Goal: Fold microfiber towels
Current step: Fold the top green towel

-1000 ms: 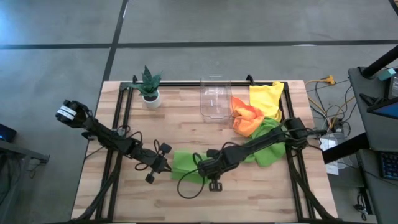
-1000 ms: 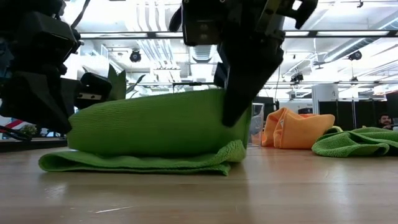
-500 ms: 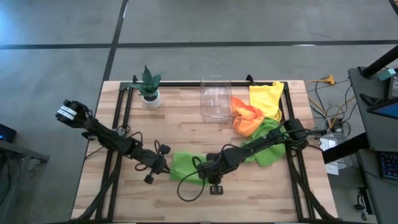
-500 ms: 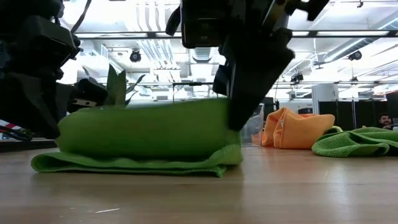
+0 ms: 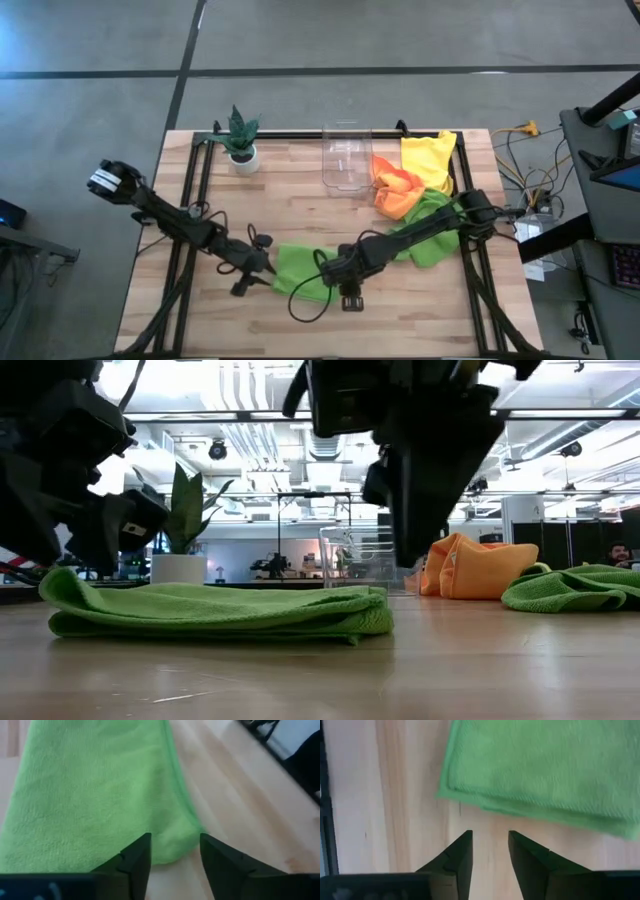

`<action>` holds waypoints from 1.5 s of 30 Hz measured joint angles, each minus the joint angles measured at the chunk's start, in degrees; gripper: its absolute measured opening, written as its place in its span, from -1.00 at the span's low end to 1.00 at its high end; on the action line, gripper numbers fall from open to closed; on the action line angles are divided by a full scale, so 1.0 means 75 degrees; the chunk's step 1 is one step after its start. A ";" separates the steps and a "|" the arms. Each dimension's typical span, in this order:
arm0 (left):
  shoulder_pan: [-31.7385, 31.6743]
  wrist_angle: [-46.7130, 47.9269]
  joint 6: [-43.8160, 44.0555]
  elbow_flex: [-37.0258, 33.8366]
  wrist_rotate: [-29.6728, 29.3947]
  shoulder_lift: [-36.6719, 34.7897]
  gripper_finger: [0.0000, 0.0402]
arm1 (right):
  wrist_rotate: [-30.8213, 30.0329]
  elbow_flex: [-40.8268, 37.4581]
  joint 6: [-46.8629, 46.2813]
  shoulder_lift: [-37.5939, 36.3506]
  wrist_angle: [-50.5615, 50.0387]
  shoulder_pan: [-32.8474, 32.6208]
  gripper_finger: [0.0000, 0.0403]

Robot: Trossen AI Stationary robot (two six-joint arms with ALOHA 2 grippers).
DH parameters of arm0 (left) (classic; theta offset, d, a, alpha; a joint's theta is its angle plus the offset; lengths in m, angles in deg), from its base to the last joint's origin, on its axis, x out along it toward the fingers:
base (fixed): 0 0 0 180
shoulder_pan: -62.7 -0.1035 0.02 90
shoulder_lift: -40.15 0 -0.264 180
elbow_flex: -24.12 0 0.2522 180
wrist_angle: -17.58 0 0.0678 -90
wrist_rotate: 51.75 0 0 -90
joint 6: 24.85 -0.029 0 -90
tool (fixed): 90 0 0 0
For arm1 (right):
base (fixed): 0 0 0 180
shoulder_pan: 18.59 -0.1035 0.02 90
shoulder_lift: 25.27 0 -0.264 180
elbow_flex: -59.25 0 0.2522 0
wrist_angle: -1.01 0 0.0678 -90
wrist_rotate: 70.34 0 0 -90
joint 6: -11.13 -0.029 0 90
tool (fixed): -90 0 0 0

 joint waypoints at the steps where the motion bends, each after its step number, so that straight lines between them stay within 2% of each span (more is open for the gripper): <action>1: 0.0000 0.0052 0.0102 0.0000 0.0124 -0.0111 -0.19 | -0.0003 0.0010 -0.0100 -0.0032 -0.0033 -0.0008 -0.40; 8: -0.0022 0.0125 0.0845 0.0009 0.0137 -0.0654 -0.14 | -0.0067 0.0026 -0.0507 -0.0263 0.0766 -0.0008 -0.45; 14: -0.0134 0.0143 0.1068 0.0013 -0.0831 -0.0282 -0.14 | -0.0655 -0.0012 -0.0709 -0.0260 0.1302 -0.0008 -0.49; 18: -0.0132 0.0142 0.1091 0.0023 -0.1842 0.0161 -0.14 | -0.0676 -0.0019 -0.0800 -0.0254 0.1275 -0.0005 -0.52; 22: -0.0158 0.0149 0.1092 0.0026 -0.2293 0.0636 -0.14 | -0.0673 -0.0028 -0.0986 -0.0253 0.1229 -0.0030 -0.55; 28: -0.0160 0.0126 0.1104 0.0083 -0.2326 0.1026 -0.14 | -0.0670 -0.0028 -0.1053 -0.0248 0.1198 -0.0081 -0.59; 38: -0.0160 0.0147 0.1094 0.0198 -0.2324 0.0045 -0.14 | -0.0666 -0.0031 -0.1175 -0.0248 0.1193 -0.0075 -0.60; 45: -0.0362 0.0211 0.0990 0.0192 -0.2523 -0.0226 -0.14 | -0.0665 -0.0816 -0.2032 -0.0248 0.3292 -0.0110 -0.62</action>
